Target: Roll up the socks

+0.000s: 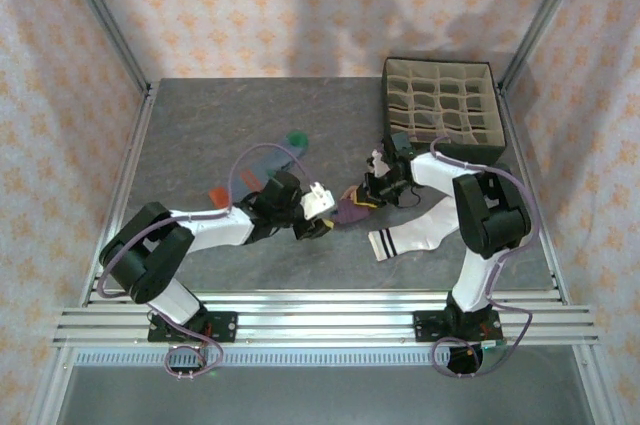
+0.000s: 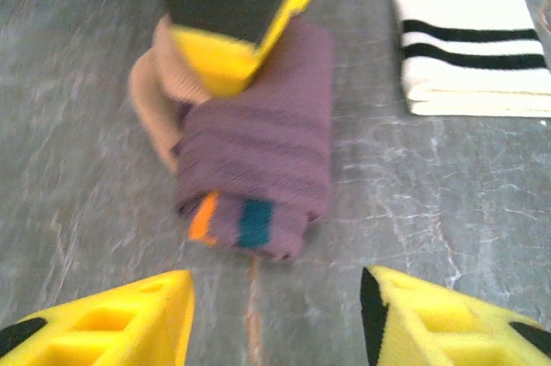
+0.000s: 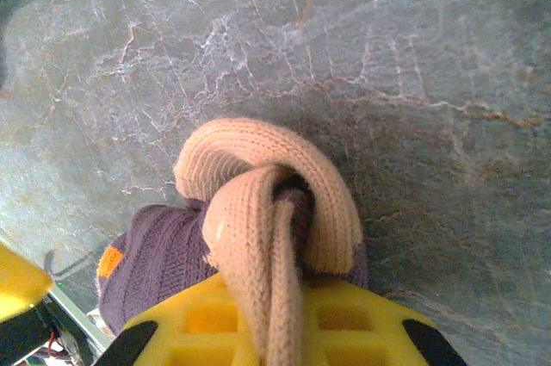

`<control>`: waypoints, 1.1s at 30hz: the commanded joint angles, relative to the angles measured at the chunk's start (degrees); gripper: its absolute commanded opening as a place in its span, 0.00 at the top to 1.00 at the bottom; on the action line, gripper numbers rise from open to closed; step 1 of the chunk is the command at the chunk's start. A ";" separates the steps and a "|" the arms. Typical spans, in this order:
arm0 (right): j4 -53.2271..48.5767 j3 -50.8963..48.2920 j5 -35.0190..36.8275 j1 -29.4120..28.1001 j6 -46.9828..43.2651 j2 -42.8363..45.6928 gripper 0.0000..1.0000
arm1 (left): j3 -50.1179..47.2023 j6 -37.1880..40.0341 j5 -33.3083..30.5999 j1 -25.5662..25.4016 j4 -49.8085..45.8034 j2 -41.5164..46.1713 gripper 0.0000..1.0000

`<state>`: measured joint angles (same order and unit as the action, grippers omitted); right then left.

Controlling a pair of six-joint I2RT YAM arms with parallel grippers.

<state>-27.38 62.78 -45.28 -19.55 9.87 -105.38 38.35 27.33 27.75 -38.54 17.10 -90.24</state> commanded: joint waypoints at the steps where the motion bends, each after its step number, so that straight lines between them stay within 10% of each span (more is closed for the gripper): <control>1: -5.58 -0.81 5.73 -0.20 0.04 -4.39 0.88 | -1.11 11.66 -13.05 -5.58 9.83 -0.35 0.41; 13: -8.64 0.66 4.92 -0.22 -0.57 -4.41 0.86 | 7.56 18.27 -20.37 -10.28 7.79 -11.79 0.42; 22: -12.78 4.02 2.78 1.01 -3.70 -2.02 0.45 | 8.68 18.91 -21.88 -10.23 5.59 -15.84 1.00; 33: -14.89 8.68 4.54 5.75 -2.51 -0.66 0.41 | 5.60 20.94 -20.13 -10.32 5.46 -14.18 1.00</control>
<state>-40.27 69.41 -42.65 -13.93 7.27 -106.52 45.78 46.65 7.46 -48.77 25.63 -103.81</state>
